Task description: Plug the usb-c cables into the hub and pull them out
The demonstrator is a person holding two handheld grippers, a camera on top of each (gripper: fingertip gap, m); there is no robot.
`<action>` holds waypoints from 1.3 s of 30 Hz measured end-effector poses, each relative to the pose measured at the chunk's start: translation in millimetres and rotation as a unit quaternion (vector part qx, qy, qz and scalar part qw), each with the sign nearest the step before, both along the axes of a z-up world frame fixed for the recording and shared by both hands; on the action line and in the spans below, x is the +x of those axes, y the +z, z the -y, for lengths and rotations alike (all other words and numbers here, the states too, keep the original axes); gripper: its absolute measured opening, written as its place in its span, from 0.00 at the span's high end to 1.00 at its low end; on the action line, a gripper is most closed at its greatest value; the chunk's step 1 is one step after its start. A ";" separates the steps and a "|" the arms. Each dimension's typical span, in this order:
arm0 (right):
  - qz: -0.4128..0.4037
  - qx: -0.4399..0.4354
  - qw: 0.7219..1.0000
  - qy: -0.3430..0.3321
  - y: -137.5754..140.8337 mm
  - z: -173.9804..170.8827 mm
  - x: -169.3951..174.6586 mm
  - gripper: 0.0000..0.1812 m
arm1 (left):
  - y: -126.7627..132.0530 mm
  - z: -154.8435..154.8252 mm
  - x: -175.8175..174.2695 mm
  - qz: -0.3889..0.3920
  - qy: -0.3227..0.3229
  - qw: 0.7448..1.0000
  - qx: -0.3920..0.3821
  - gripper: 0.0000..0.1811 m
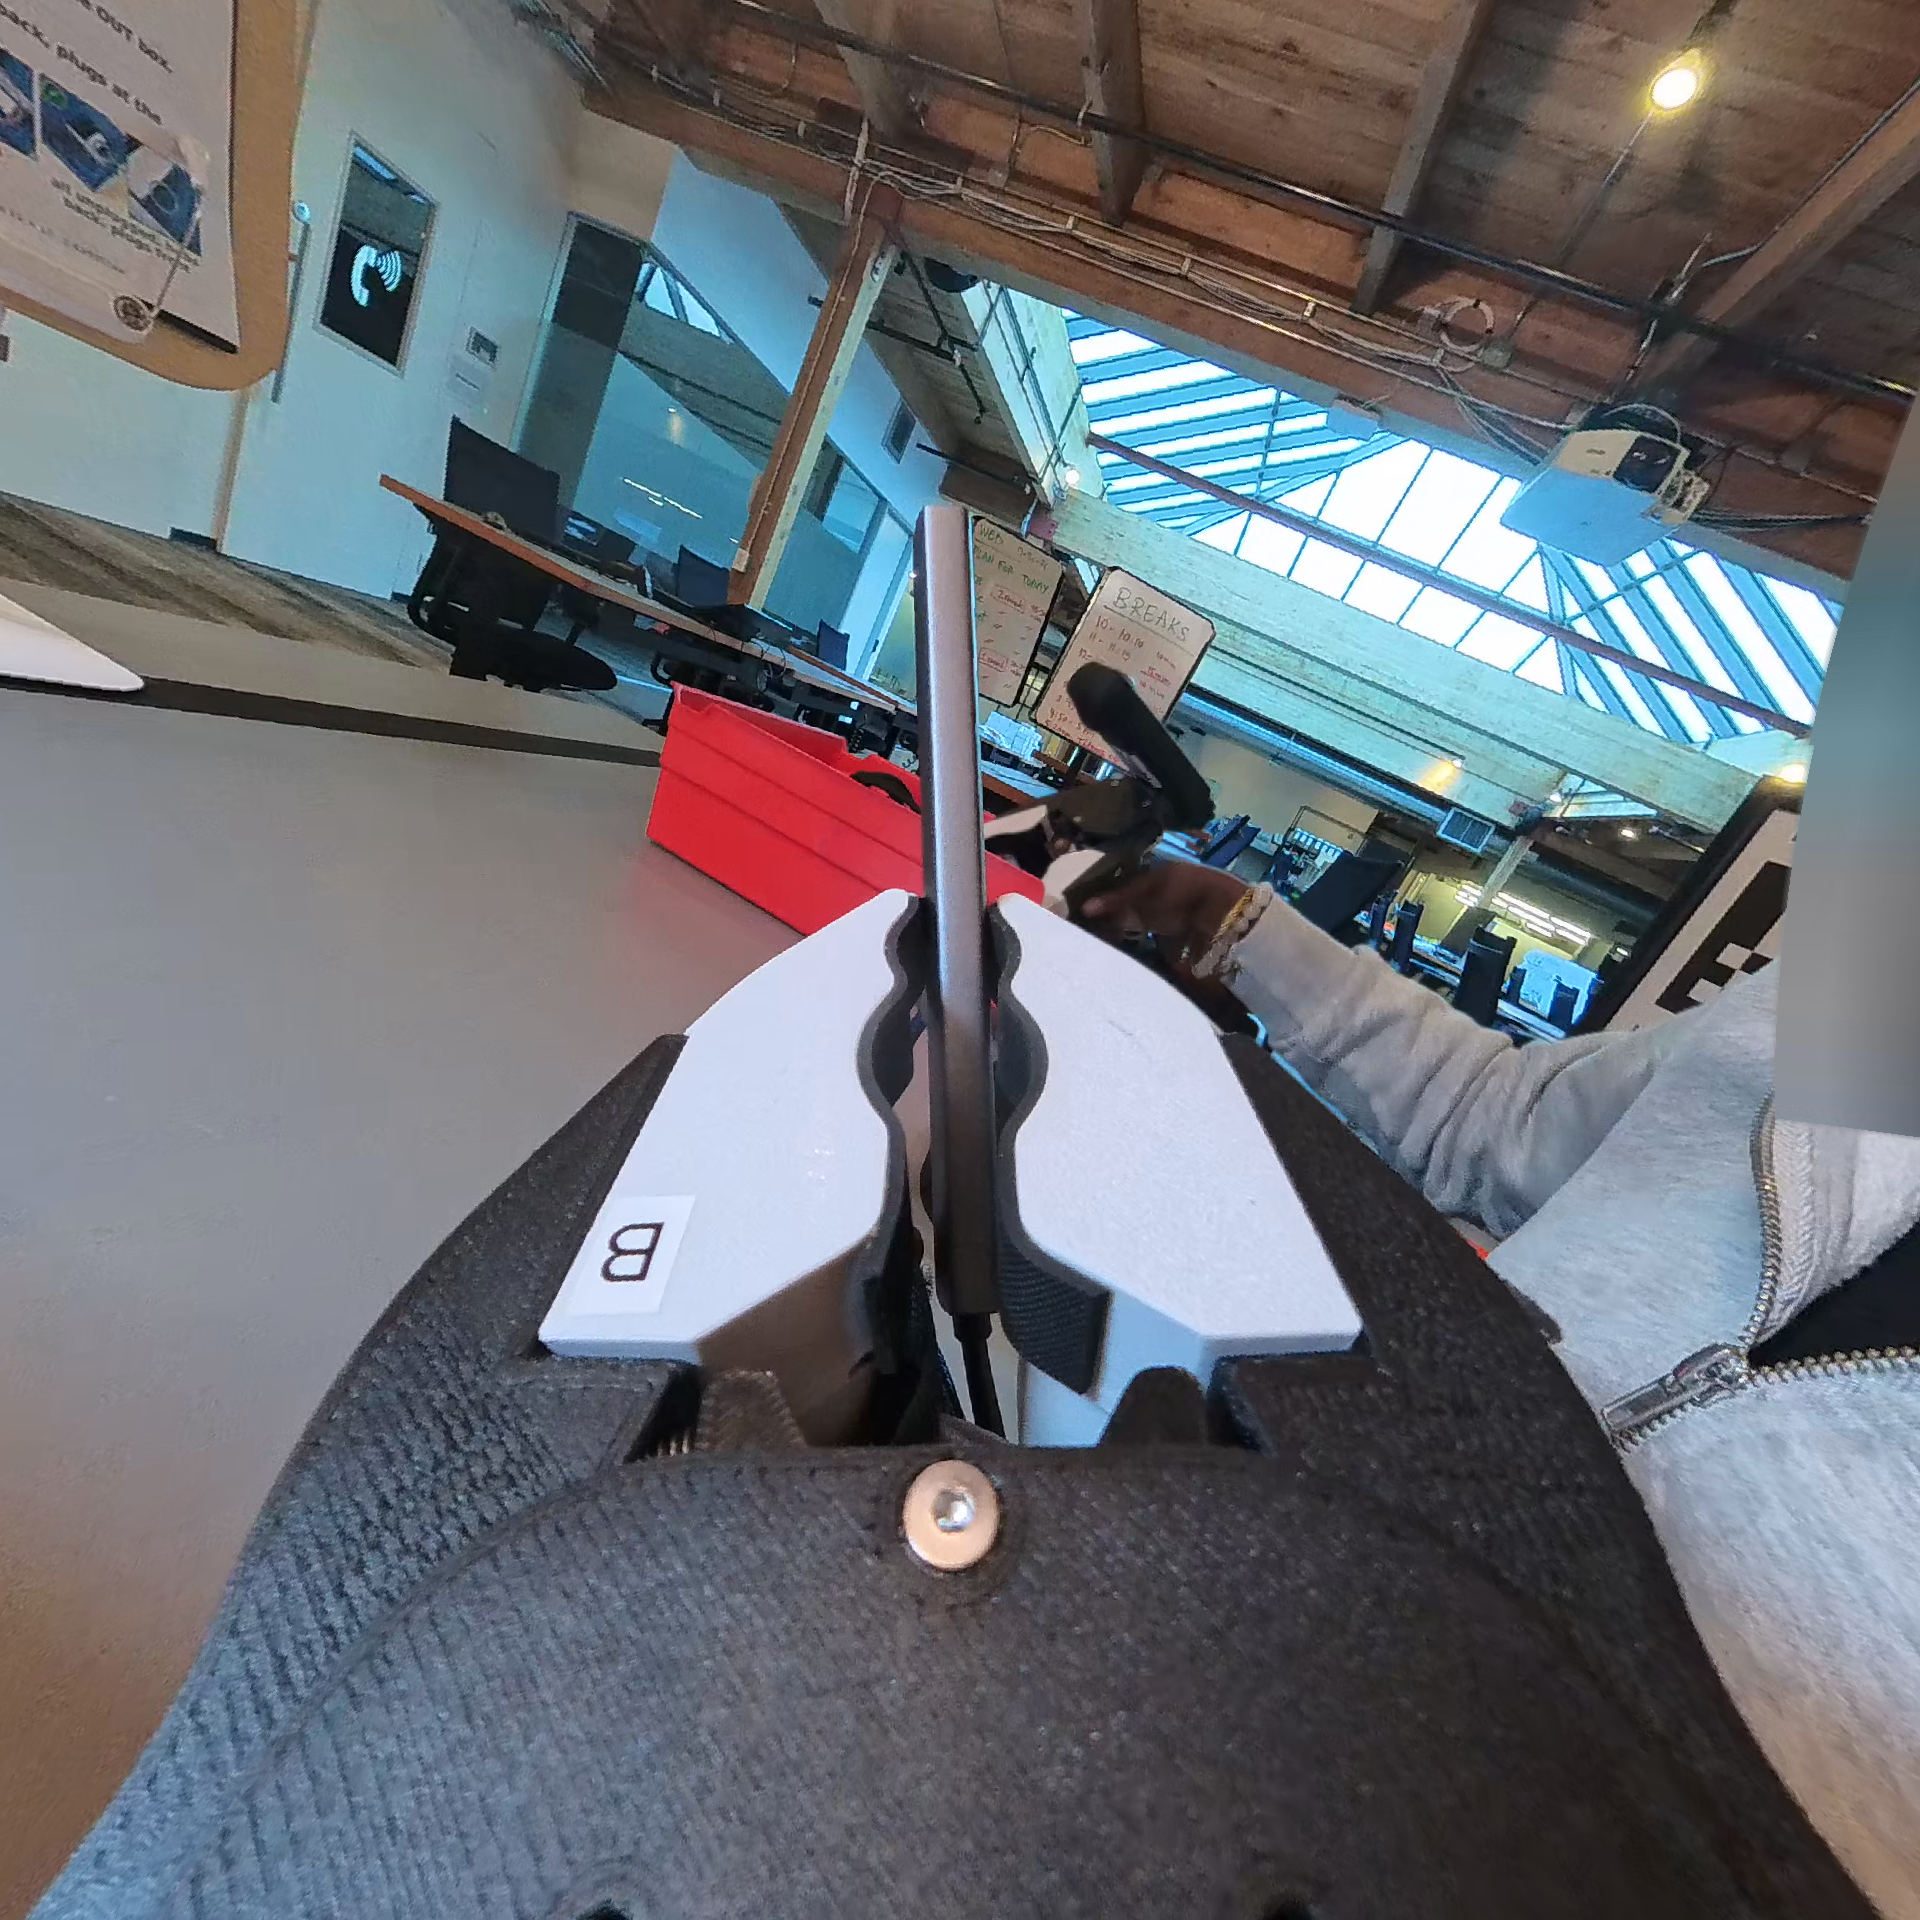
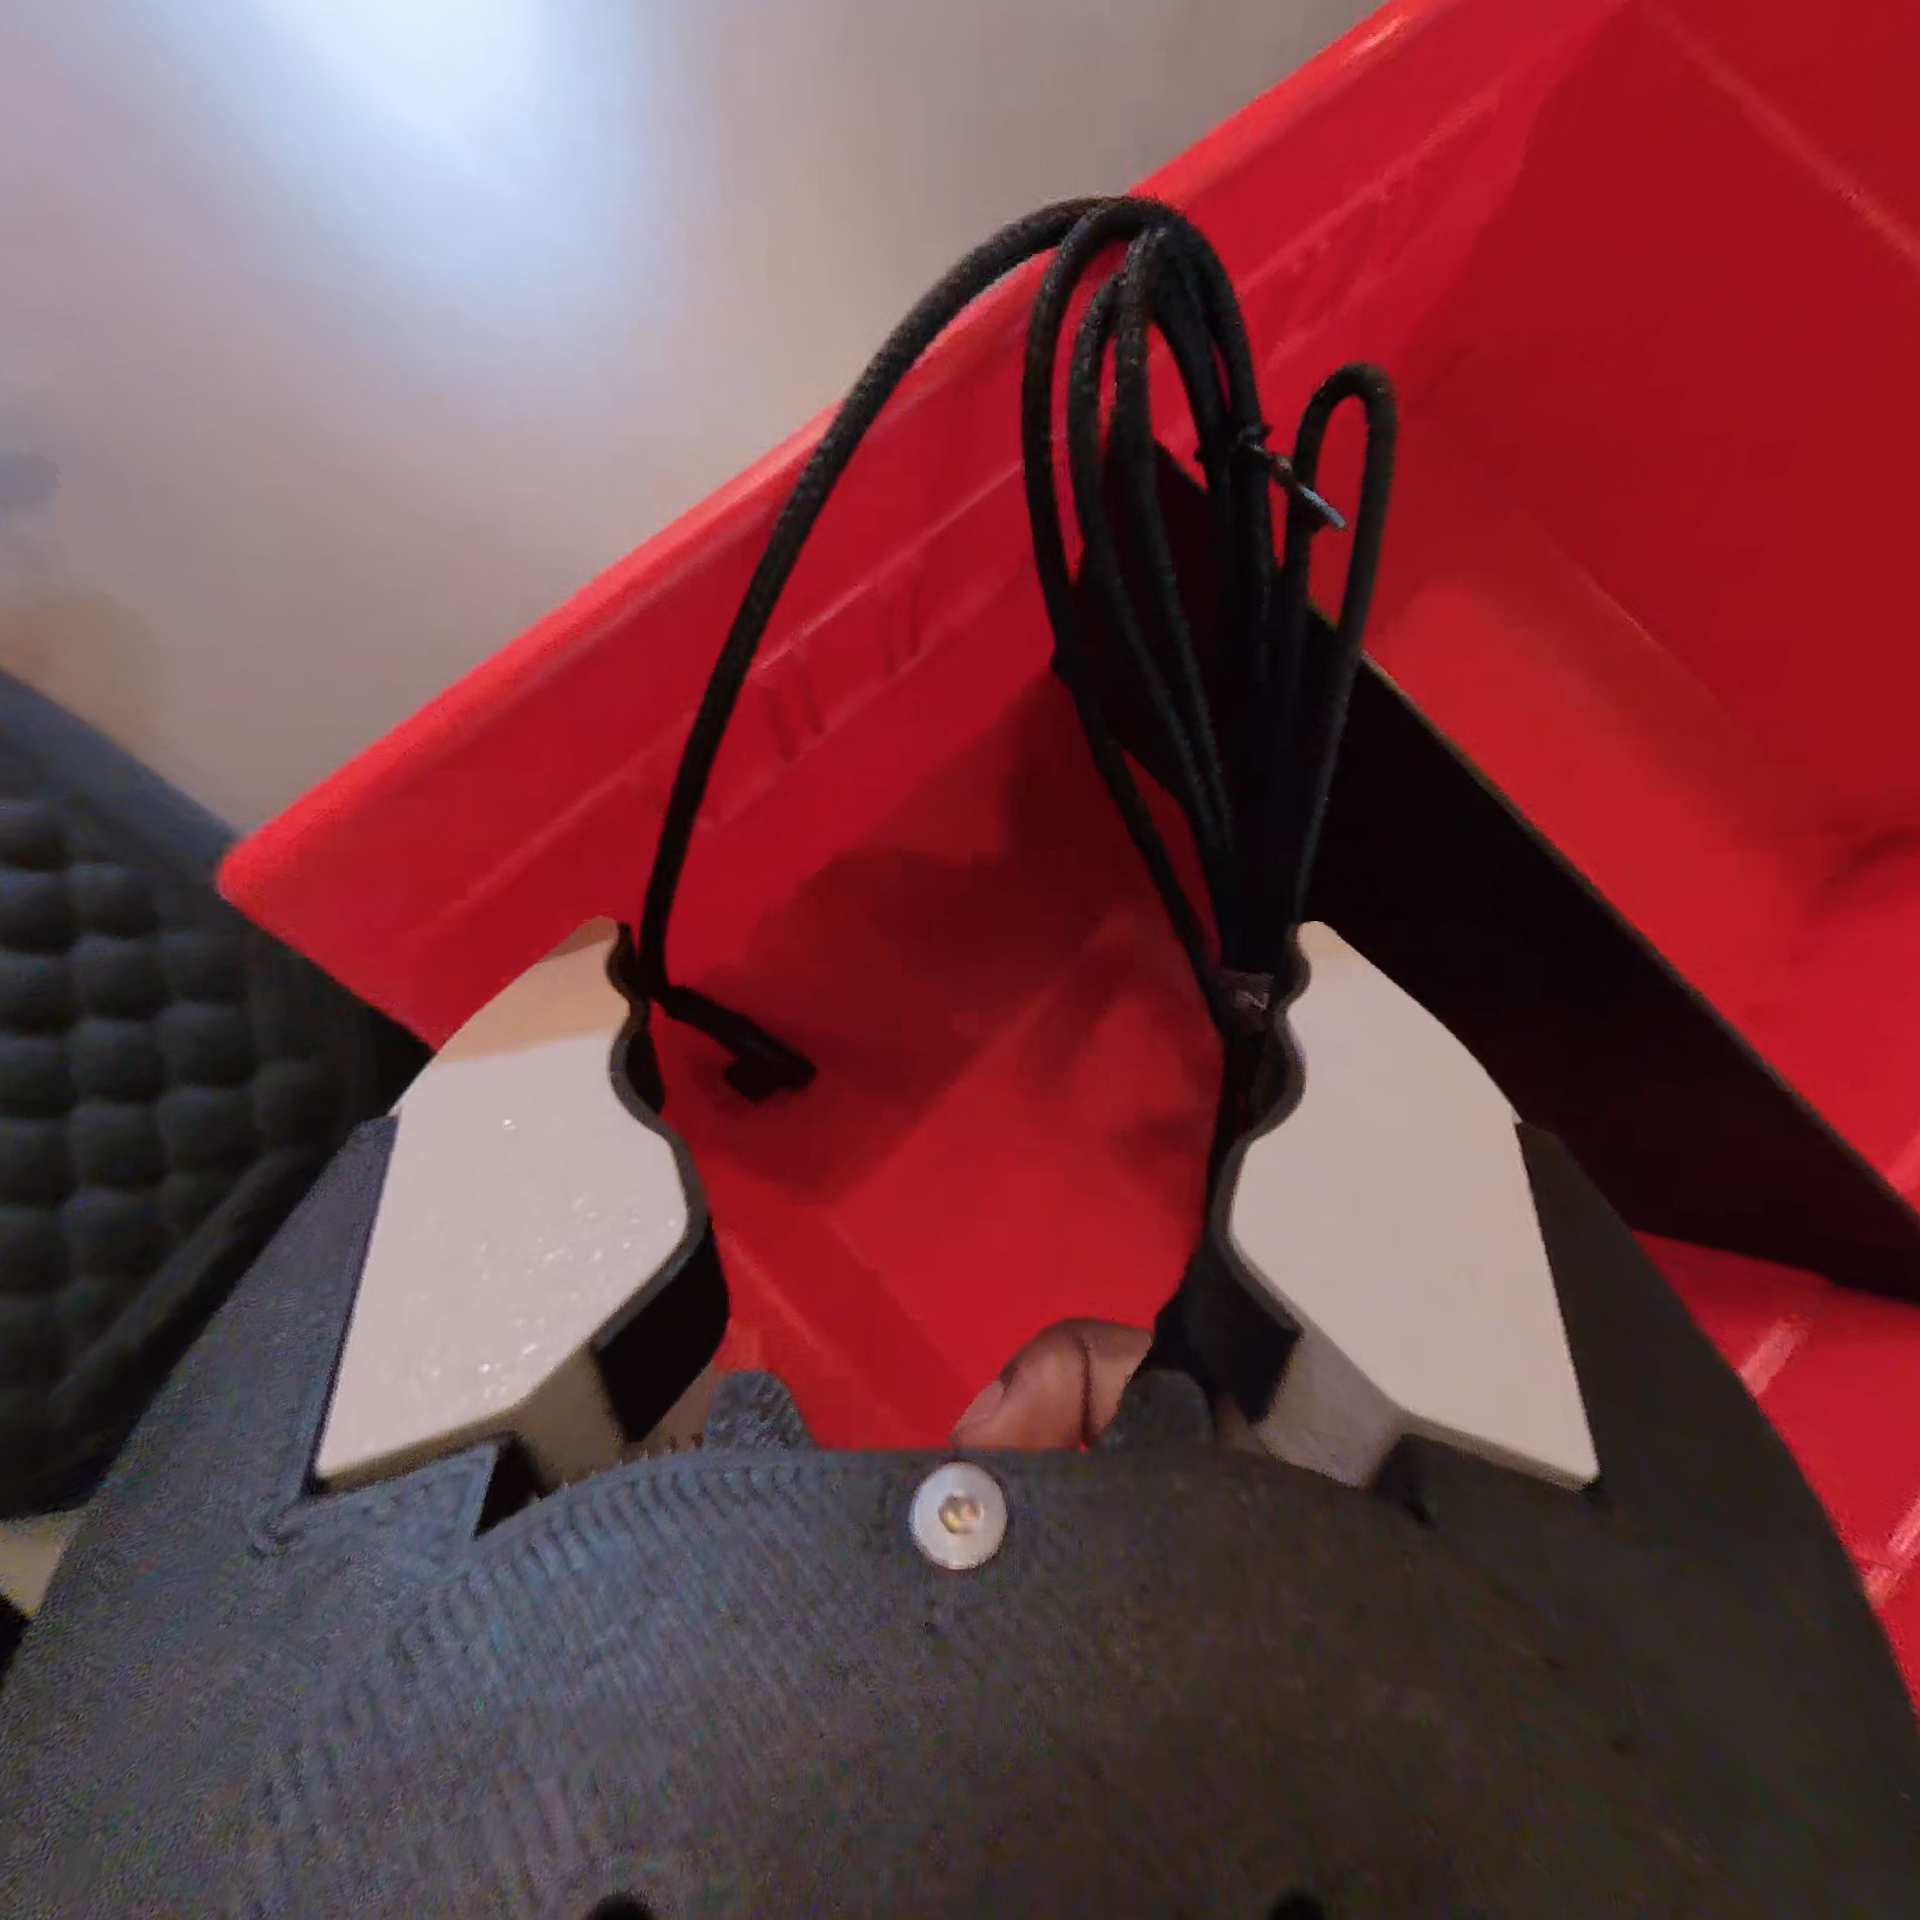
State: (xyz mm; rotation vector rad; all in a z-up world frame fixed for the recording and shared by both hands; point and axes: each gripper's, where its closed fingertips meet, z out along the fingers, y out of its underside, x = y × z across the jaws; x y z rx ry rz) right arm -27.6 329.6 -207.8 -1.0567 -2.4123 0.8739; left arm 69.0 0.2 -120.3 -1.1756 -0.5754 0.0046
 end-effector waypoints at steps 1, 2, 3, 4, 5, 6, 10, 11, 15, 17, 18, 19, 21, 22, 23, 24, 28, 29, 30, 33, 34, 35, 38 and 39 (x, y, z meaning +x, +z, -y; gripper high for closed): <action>-0.005 0.001 1.000 -0.007 -0.4 0.5 -2.0 0.37 | 0.0 0.0 0.0 0.000 0.000 1.000 0.000 0.95; -0.009 0.002 1.000 -0.014 -0.4 0.9 -3.8 0.38 | 0.1 0.0 0.0 0.000 0.000 1.000 0.000 0.95; -0.011 0.003 1.000 -0.027 -0.1 -0.2 -6.4 0.42 | 0.1 0.1 0.1 0.000 0.000 1.000 0.000 0.95; -0.020 0.014 0.999 -0.042 -0.2 -4.0 -9.9 0.49 | 0.2 0.1 0.1 -0.001 0.000 1.000 0.001 0.94; -0.035 0.041 0.997 -0.051 -1.1 -9.6 -13.2 0.58 | 0.4 0.1 0.2 -0.001 0.000 1.000 0.001 0.94; -0.049 0.076 0.995 -0.052 -2.8 -15.2 -14.8 0.76 | 0.4 0.1 0.2 -0.001 0.000 1.000 0.001 0.94; -0.051 0.173 0.983 -0.023 -19.0 -24.2 -11.7 0.98 | 0.7 0.5 0.3 -0.001 0.000 1.000 0.003 0.94; -0.055 0.186 0.981 -0.013 -16.7 -25.7 -11.5 0.98 | 0.7 0.5 0.2 0.000 0.000 1.000 0.003 0.94; -0.050 0.146 0.988 -0.023 11.6 -31.1 -8.3 0.88 | 0.7 0.5 0.3 -0.001 0.000 1.000 0.003 0.94; -0.046 0.116 0.991 -0.041 23.6 -33.2 -5.0 0.69 | 0.7 0.4 0.4 -0.001 -0.001 1.000 0.003 0.94; -0.048 0.109 0.992 -0.049 26.0 -34.6 -4.4 0.61 | 0.8 0.4 0.4 -0.001 -0.001 1.000 0.003 0.94; -0.050 0.110 0.991 -0.054 24.8 -36.1 -4.0 0.57 | 0.8 0.3 0.5 -0.001 -0.001 1.000 0.003 0.94; -0.036 0.126 0.990 -0.050 12.9 -38.3 -3.3 0.53 | 0.8 0.3 0.6 -0.001 -0.001 1.000 0.003 0.94; -0.025 0.129 0.990 -0.045 5.9 -37.2 -3.6 0.52 | 1.0 0.4 0.7 -0.001 -0.001 1.000 0.003 0.94; -0.016 0.126 0.991 -0.042 0.5 -35.3 -5.2 0.52 | 1.0 0.5 0.7 -0.002 -0.001 1.000 0.003 0.94; -0.008 0.127 0.991 -0.042 -3.7 -34.5 -7.7 0.51 | 1.0 0.5 0.7 -0.002 0.000 1.000 0.003 0.94; 0.019 0.205 0.978 -0.039 -19.4 -53.3 -18.9 0.52 | 0.8 0.5 0.3 0.000 -0.001 1.000 0.004 0.94; 0.028 0.216 0.975 -0.032 -24.3 -55.8 -19.8 0.54 | 0.8 0.6 0.2 0.000 -0.001 1.000 0.004 0.94; 0.029 0.228 0.973 -0.023 -27.3 -57.6 -21.6 0.59 | 0.8 0.7 0.2 0.000 -0.001 1.000 0.005 0.94; -0.003 0.313 0.949 0.043 -25.6 -65.8 -23.9 0.78 | 0.7 0.9 0.0 0.002 -0.002 1.000 0.006 0.94; -0.009 0.342 0.937 0.072 -23.4 -67.2 -22.3 0.81 | 0.8 0.8 0.0 0.002 -0.002 1.000 0.006 0.94; -0.009 0.364 0.926 0.096 -20.8 -68.7 -20.5 0.84 | 0.7 0.8 0.0 0.002 -0.002 1.000 0.006 0.94; 0.025 0.383 0.909 0.163 -15.8 -68.5 -10.0 0.85 | 0.7 0.8 0.1 0.002 -0.002 1.000 0.006 0.94; 0.026 0.393 0.902 0.176 -12.8 -69.8 -10.0 0.85 | 0.8 0.8 0.1 0.001 -0.002 1.000 0.006 0.94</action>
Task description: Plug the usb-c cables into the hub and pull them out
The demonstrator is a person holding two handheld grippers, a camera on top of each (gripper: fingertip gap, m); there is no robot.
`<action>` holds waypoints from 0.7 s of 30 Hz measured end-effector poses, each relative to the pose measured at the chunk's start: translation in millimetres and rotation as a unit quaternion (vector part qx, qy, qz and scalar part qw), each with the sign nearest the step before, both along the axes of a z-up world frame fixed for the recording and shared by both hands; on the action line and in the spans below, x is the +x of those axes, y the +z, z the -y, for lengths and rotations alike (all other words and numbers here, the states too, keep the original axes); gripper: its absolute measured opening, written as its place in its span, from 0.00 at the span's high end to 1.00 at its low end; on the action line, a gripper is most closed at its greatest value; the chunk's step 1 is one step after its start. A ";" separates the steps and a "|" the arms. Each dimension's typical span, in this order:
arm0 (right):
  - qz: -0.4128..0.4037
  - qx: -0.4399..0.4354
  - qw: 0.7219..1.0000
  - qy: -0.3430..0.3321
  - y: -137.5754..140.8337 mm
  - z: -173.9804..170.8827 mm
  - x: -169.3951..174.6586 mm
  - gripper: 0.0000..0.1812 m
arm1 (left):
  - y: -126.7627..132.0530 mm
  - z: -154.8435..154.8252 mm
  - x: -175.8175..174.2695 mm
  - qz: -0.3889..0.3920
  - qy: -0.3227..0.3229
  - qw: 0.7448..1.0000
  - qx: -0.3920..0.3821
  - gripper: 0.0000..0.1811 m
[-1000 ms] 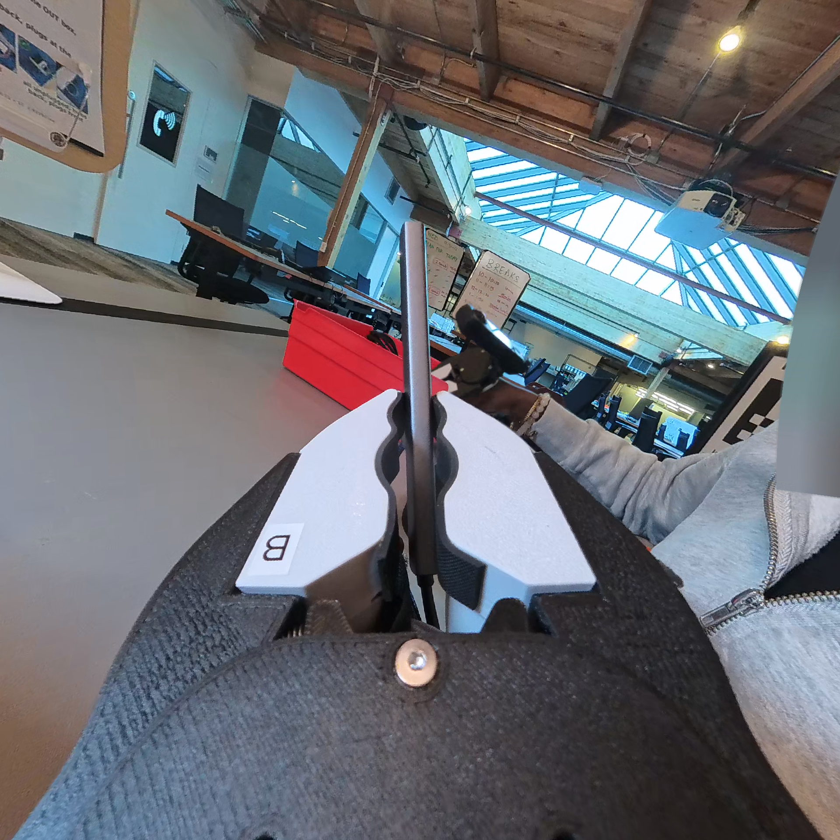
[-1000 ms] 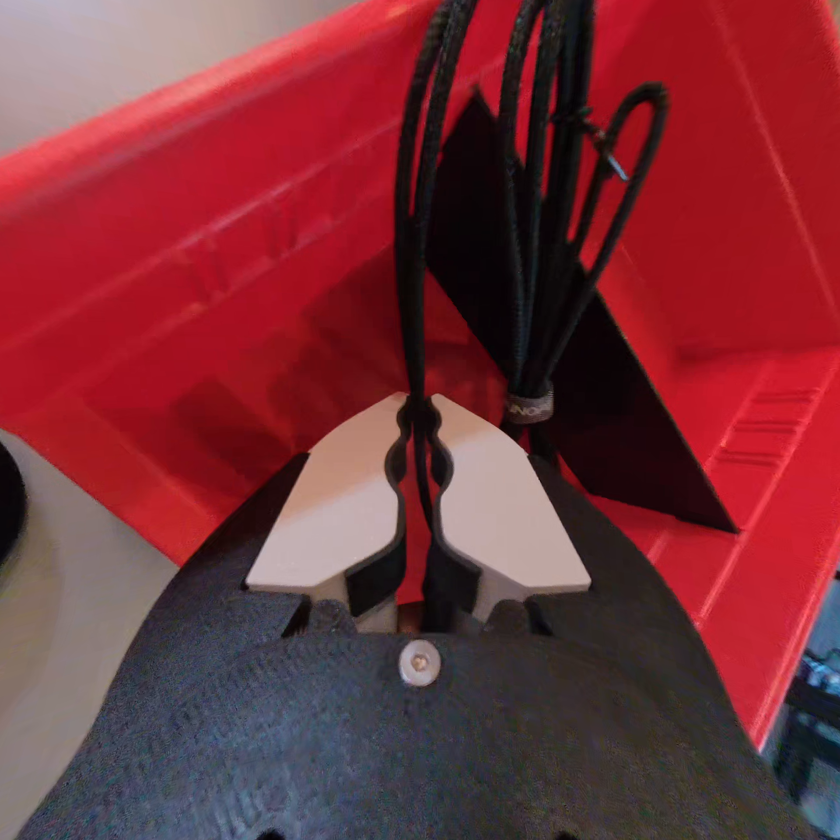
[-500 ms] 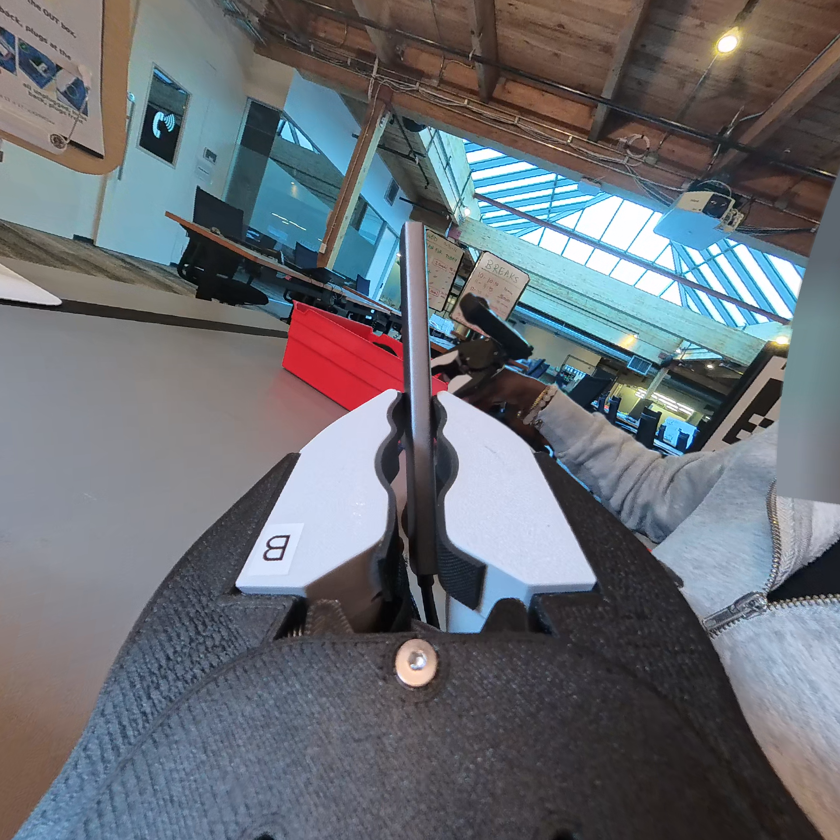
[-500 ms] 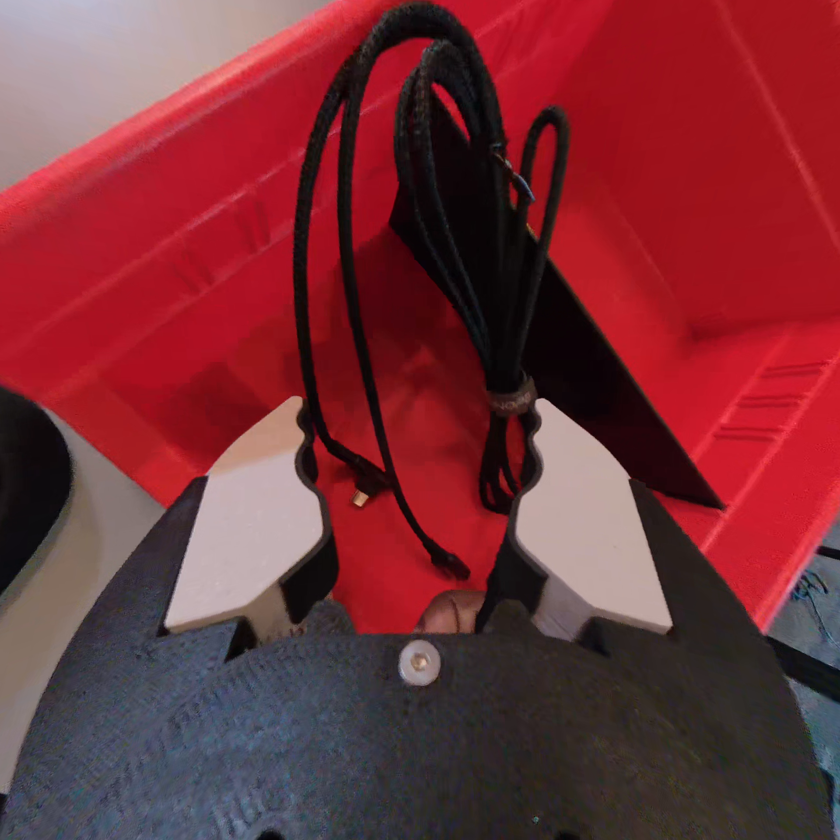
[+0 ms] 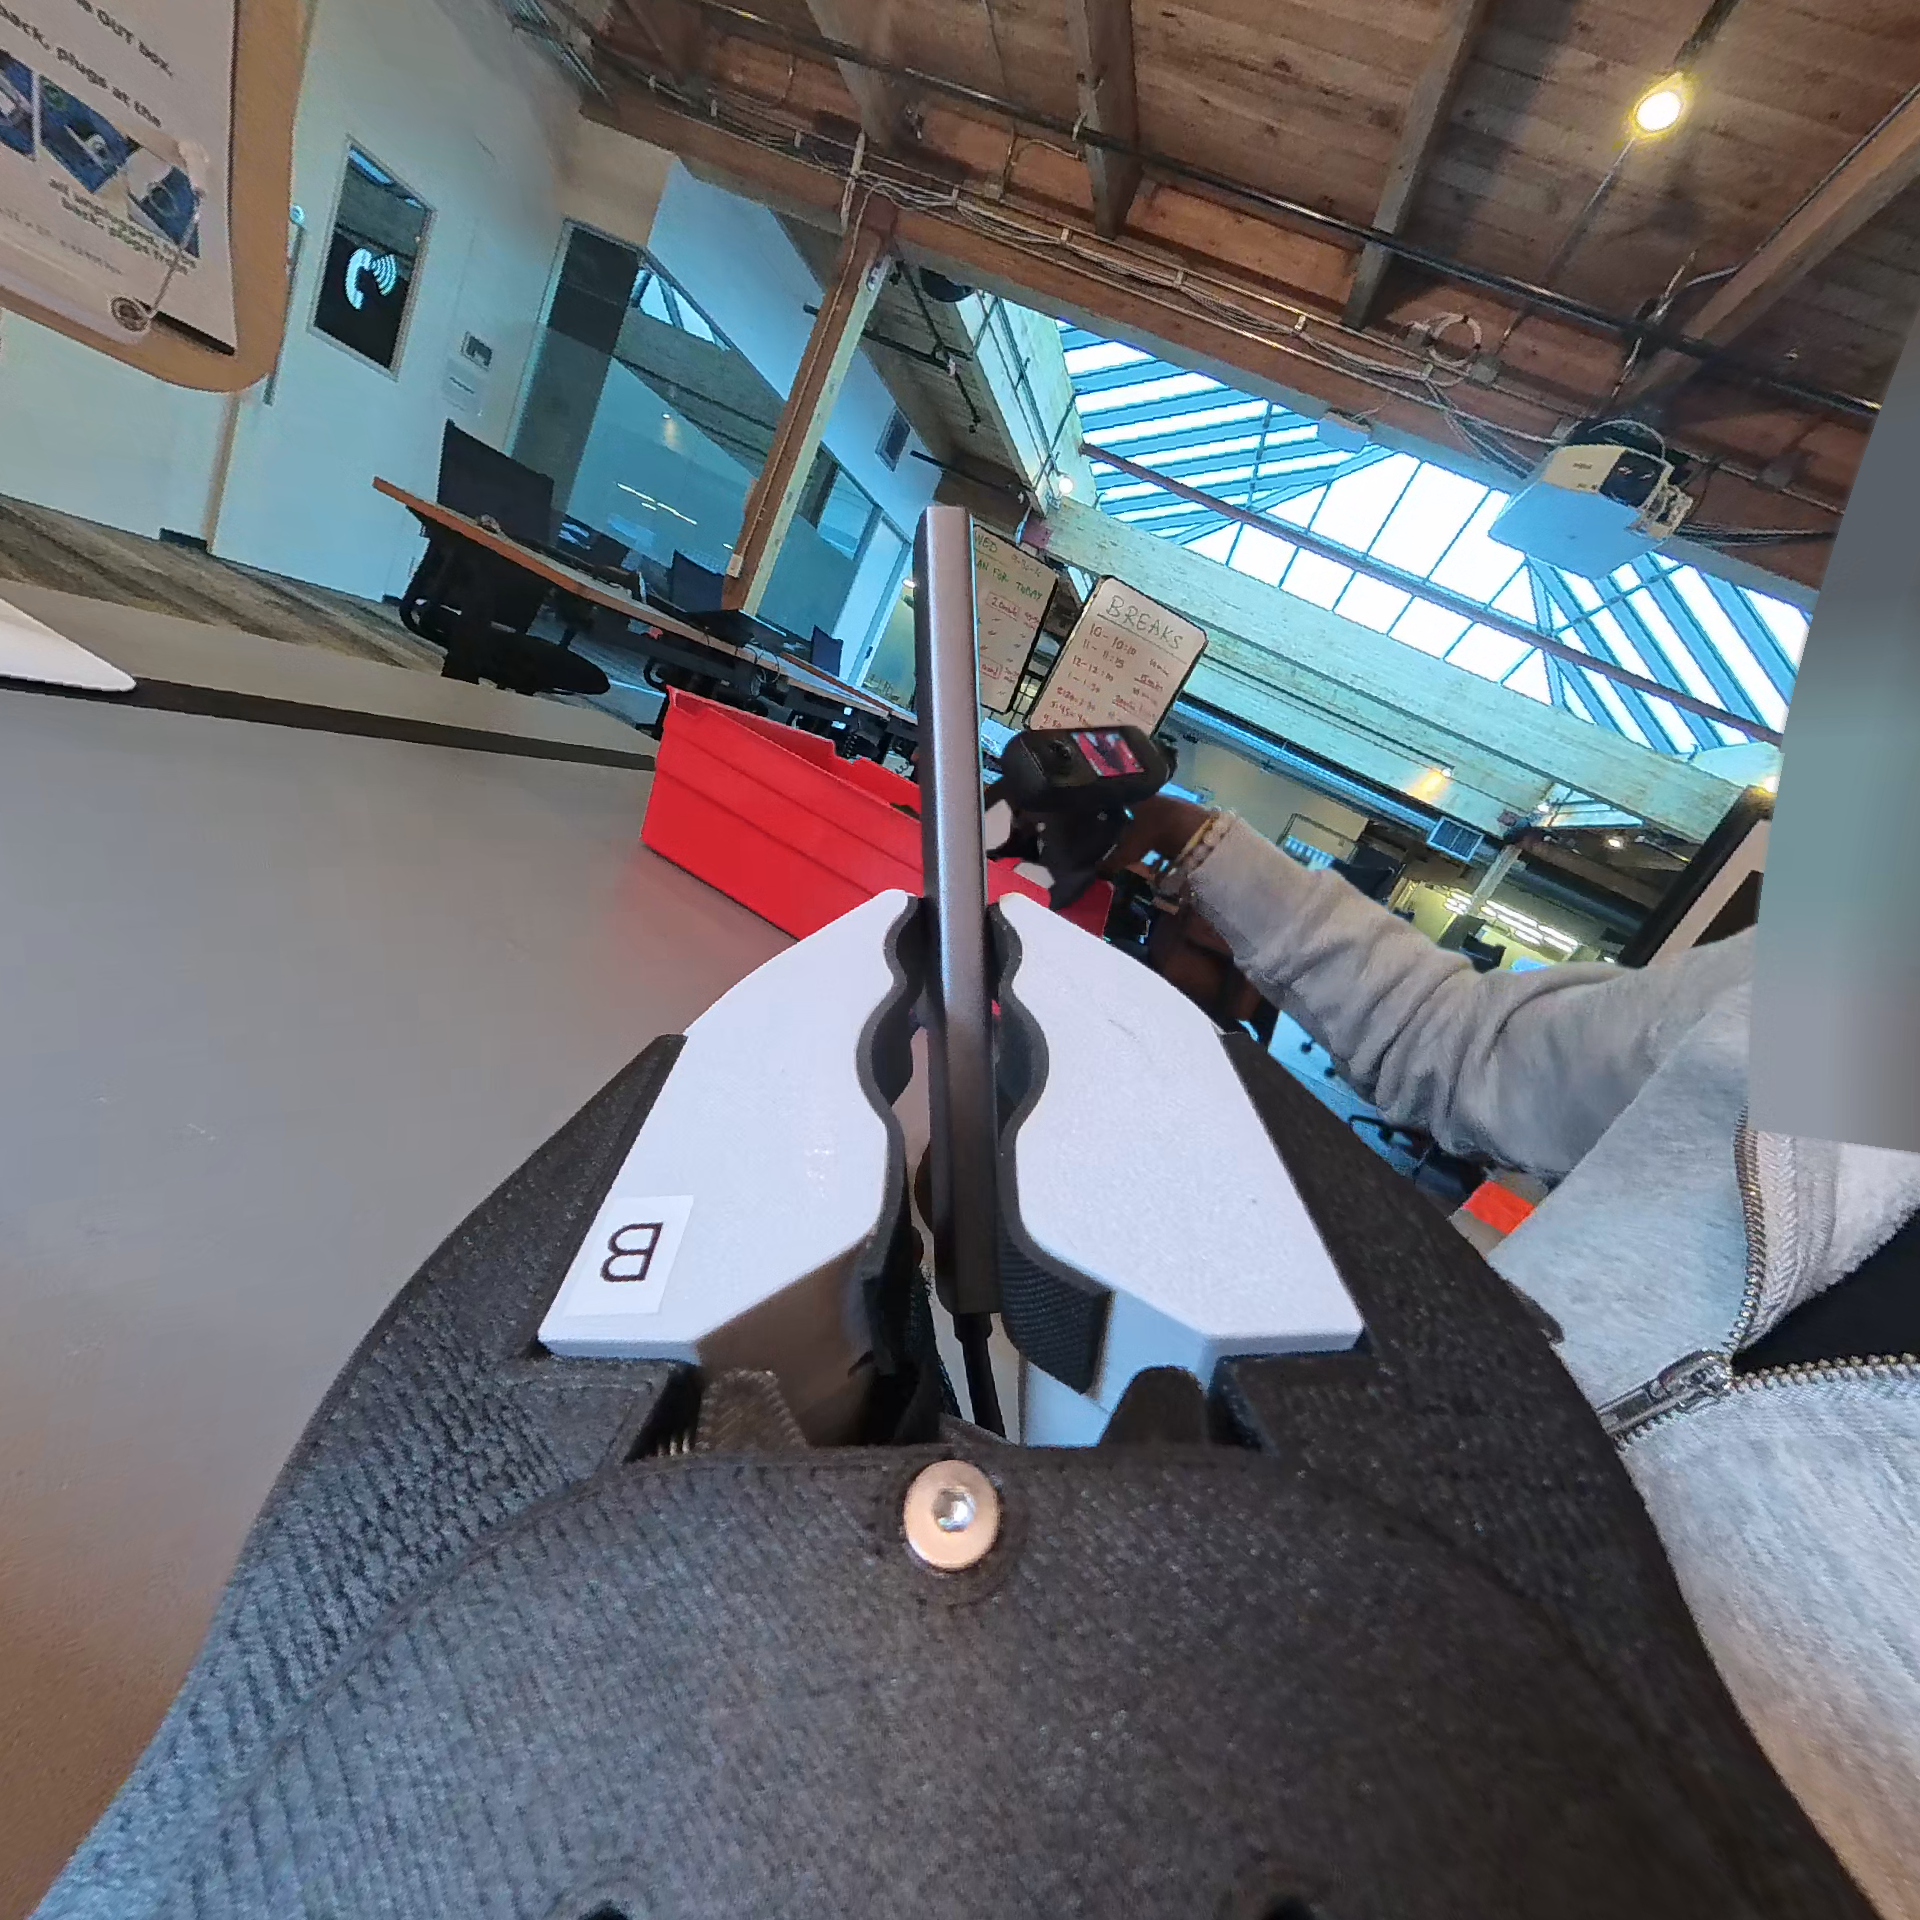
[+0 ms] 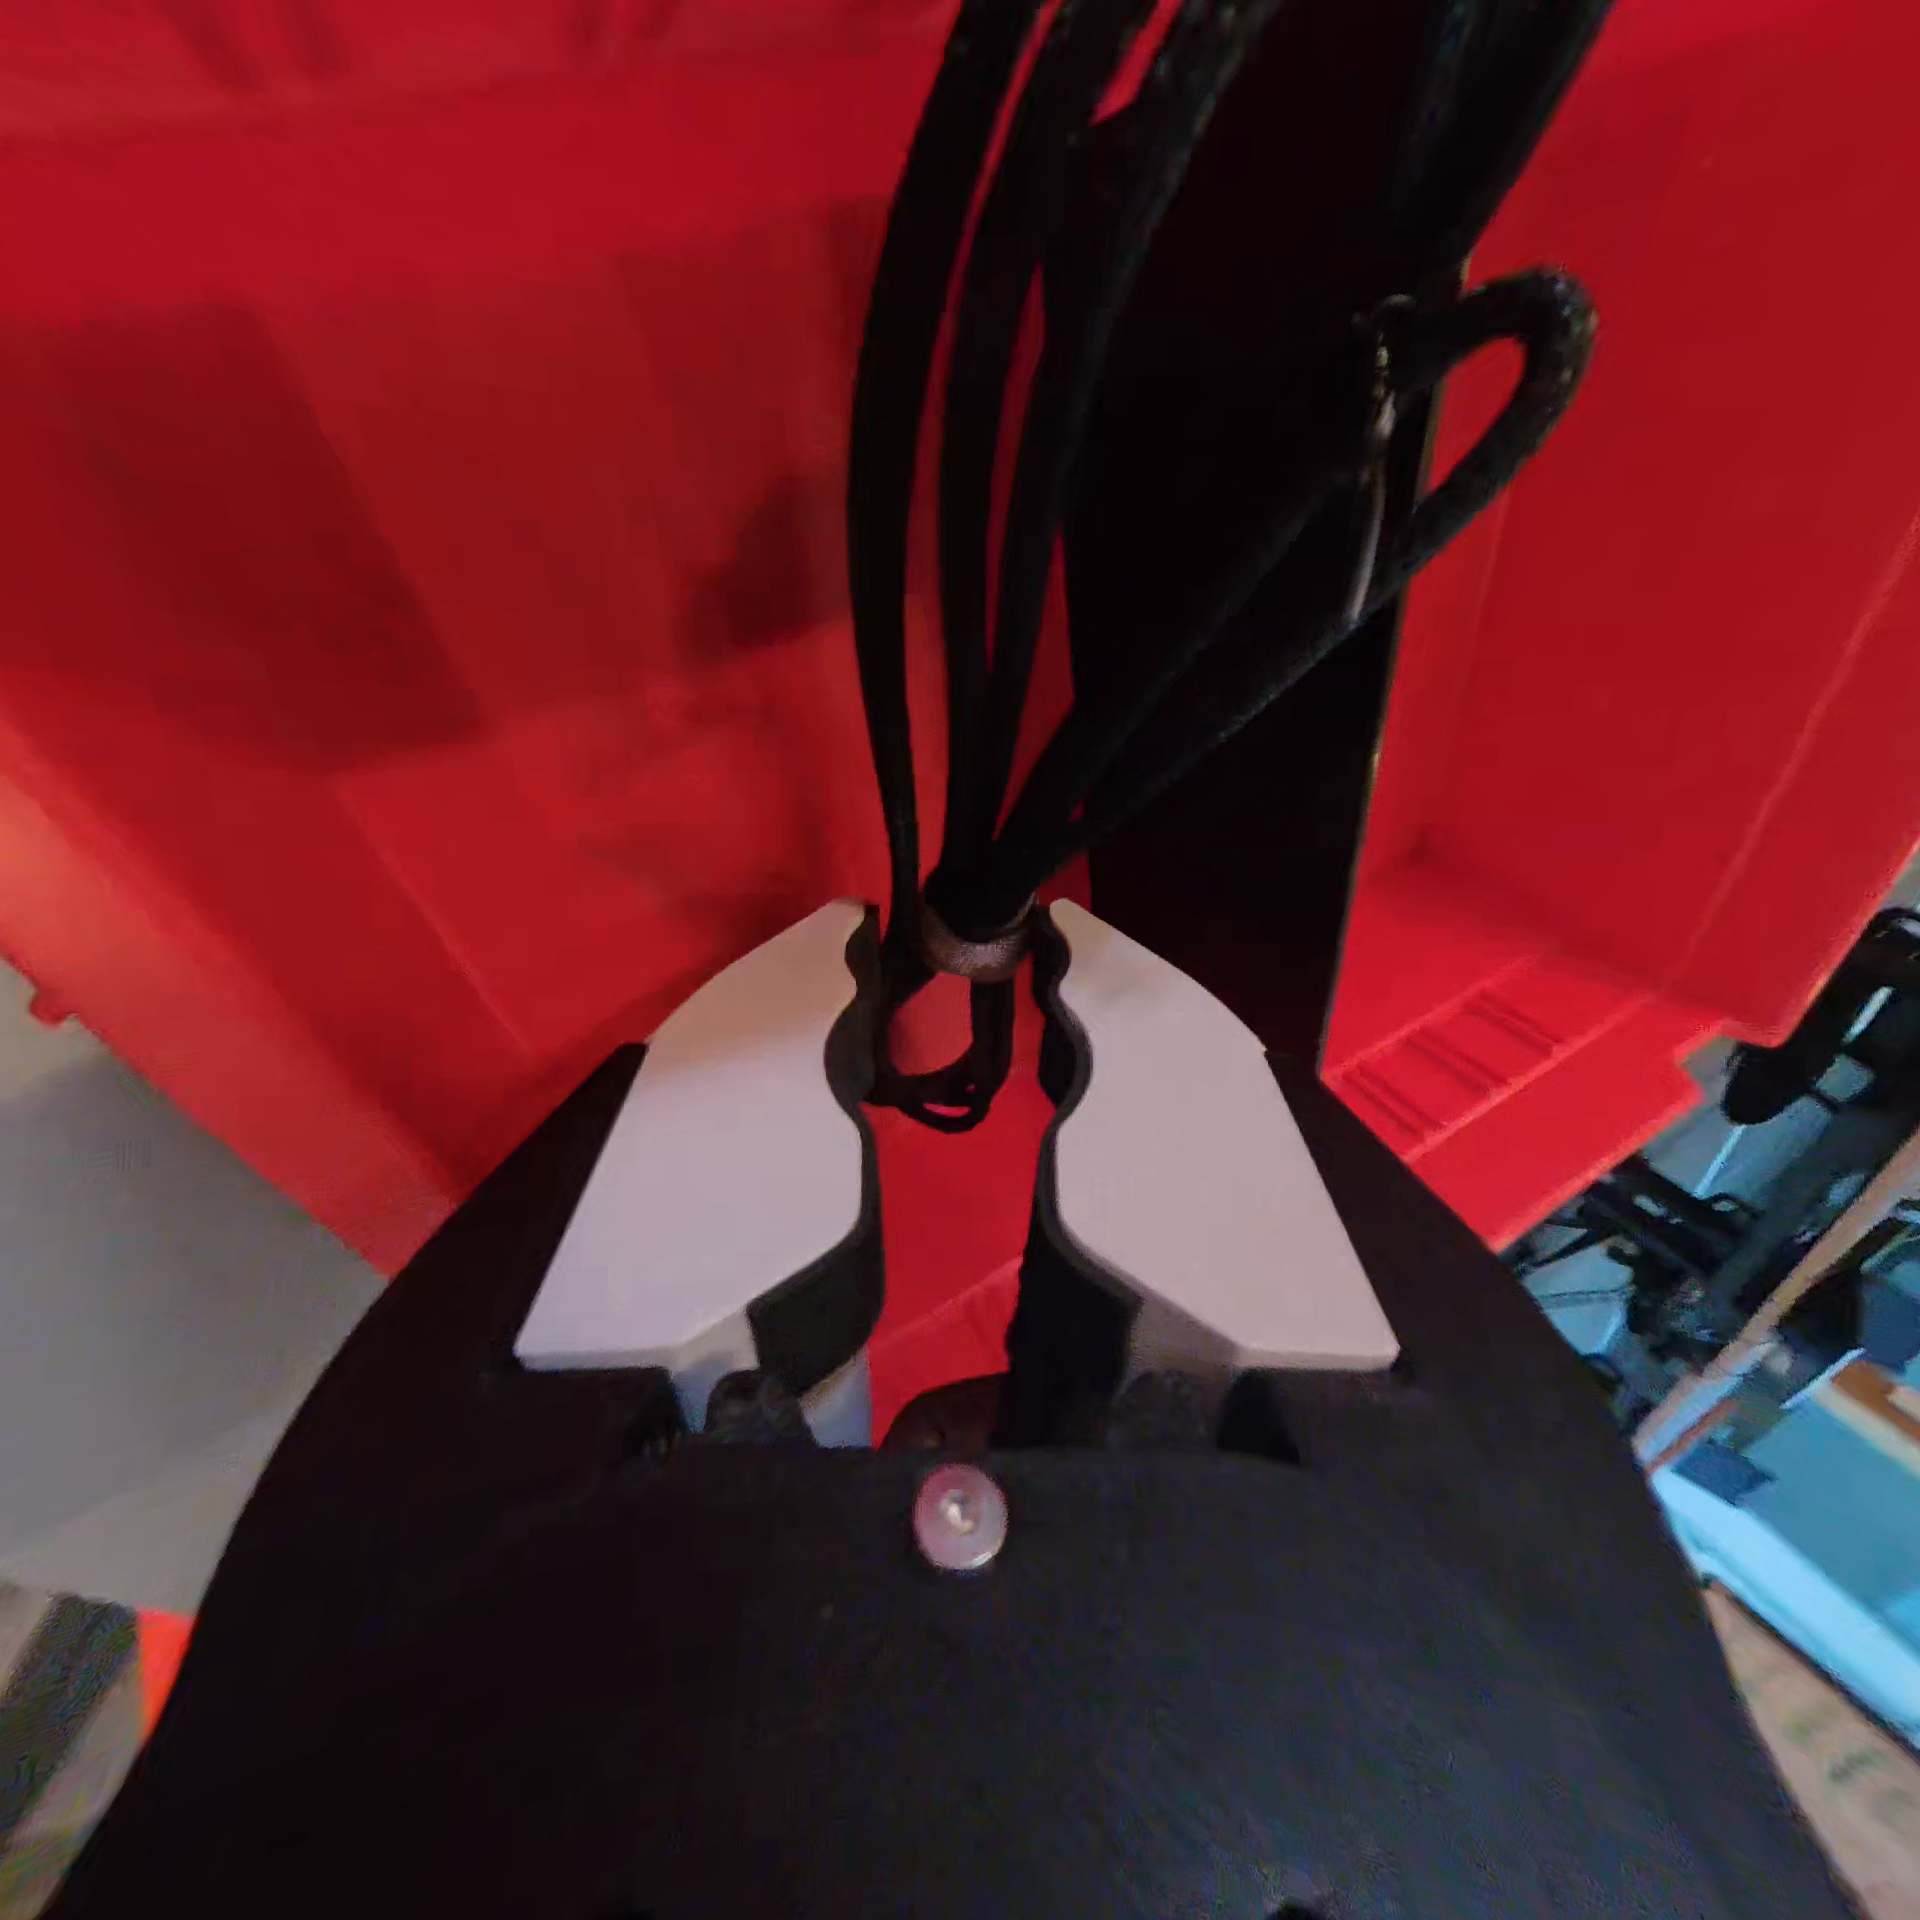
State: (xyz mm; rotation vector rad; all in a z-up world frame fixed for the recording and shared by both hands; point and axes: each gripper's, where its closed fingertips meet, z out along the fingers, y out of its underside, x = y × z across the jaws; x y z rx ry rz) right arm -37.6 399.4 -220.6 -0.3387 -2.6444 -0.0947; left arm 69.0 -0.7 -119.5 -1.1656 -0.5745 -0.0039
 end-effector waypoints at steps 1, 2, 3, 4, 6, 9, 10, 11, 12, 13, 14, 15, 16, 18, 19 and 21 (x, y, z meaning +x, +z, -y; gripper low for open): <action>0.009 0.014 1.000 0.011 2.4 -1.8 1.2 0.85 | 0.1 0.0 0.1 0.000 0.000 1.000 0.000 0.94; 0.018 0.028 0.999 0.019 4.7 -3.6 2.6 0.85 | 0.0 -0.1 0.0 0.000 0.000 1.000 0.000 0.94; 0.023 0.044 0.998 0.027 7.4 -5.4 3.1 0.85 | -0.1 -0.1 -0.1 0.000 0.000 1.000 -0.001 0.94; 0.026 0.061 0.997 0.035 10.0 -7.1 3.1 0.85 | -0.1 -0.2 -0.1 0.000 0.000 1.000 -0.001 0.94; 0.044 0.091 0.994 0.050 12.2 -10.1 6.9 0.85 | -0.1 -0.1 -0.1 0.000 0.000 1.000 -0.001 0.94; 0.083 0.080 0.992 0.044 7.7 -7.1 14.4 0.85 | 0.1 -0.1 0.0 0.000 0.000 1.000 -0.001 0.94; 0.109 0.046 0.992 0.036 -0.9 -0.4 19.8 0.86 | 0.1 -0.1 0.1 0.000 0.000 1.000 -0.001 0.94; 0.117 0.017 0.992 0.033 -8.7 5.2 19.9 0.86 | 0.1 -0.1 0.2 -0.001 -0.001 1.000 -0.001 0.94; 0.113 -0.004 0.993 0.029 -14.5 8.0 17.0 0.86 | 0.3 0.0 0.4 -0.002 -0.001 1.000 0.000 0.94; 0.112 -0.027 0.993 0.018 -19.4 9.3 14.3 0.86 | 0.4 0.1 0.5 -0.002 0.000 1.000 0.000 0.94; 0.114 -0.052 0.992 0.004 -24.6 10.2 12.9 0.87 | 0.5 0.2 0.5 -0.002 0.000 1.000 0.000 0.94; 0.123 -0.078 0.989 -0.008 -29.8 11.5 13.6 0.88 | 0.5 0.2 0.5 -0.002 0.000 1.000 0.001 0.94; 0.121 -0.108 0.986 -0.022 -30.5 13.2 12.3 0.88 | 0.5 0.2 0.6 -0.002 0.000 1.000 0.001 0.94; 0.115 -0.134 0.984 -0.037 -30.1 12.3 11.8 0.86 | 0.6 0.2 0.6 -0.003 -0.001 1.000 0.001 0.94; 0.111 -0.130 0.984 -0.044 -29.3 8.8 12.6 0.85 | 0.5 0.2 0.6 -0.002 -0.001 1.000 0.001 0.94; 0.100 -0.121 0.986 -0.064 -25.2 1.0 14.6 0.72 | 0.3 0.3 0.2 -0.001 0.000 1.000 0.001 0.94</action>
